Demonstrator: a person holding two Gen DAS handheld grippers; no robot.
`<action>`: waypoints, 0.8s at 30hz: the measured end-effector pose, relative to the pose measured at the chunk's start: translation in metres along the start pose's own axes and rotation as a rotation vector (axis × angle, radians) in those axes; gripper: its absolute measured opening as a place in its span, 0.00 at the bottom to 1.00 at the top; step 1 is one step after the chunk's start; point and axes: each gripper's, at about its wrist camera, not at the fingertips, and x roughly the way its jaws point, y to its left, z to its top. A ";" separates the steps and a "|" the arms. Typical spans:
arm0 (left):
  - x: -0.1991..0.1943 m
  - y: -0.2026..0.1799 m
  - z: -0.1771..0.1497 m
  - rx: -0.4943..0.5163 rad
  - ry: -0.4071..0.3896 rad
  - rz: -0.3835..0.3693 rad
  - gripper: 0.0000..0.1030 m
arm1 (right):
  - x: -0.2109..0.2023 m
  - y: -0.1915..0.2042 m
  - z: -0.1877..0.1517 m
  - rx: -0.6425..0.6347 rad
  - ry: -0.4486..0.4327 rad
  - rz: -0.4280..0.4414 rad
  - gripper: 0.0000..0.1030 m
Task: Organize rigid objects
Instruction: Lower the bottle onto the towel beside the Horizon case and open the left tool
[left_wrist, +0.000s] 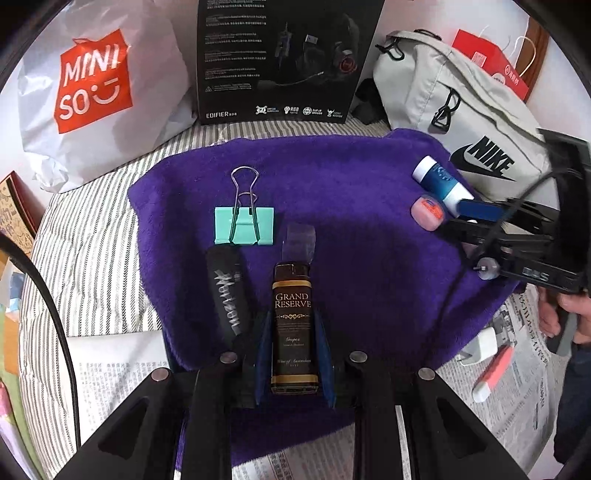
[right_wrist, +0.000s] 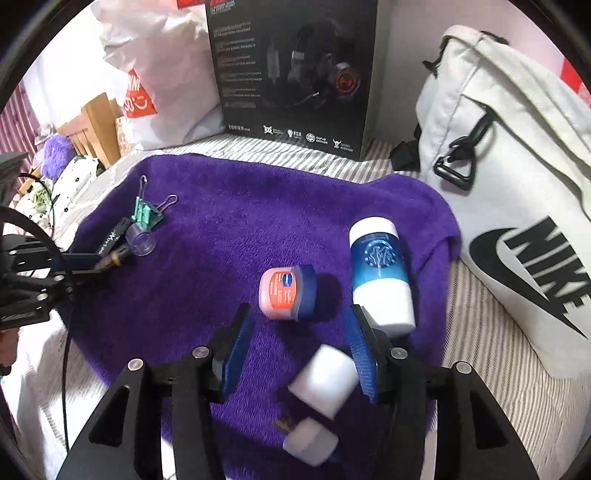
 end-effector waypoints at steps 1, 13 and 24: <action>0.002 -0.001 0.000 0.003 0.005 0.005 0.22 | -0.005 0.000 -0.002 0.006 -0.009 0.000 0.49; 0.008 -0.013 -0.001 0.039 0.005 0.051 0.25 | -0.073 -0.009 -0.050 0.053 -0.060 -0.038 0.50; -0.015 -0.019 -0.015 0.013 0.000 0.068 0.45 | -0.092 0.008 -0.106 0.098 -0.031 0.014 0.50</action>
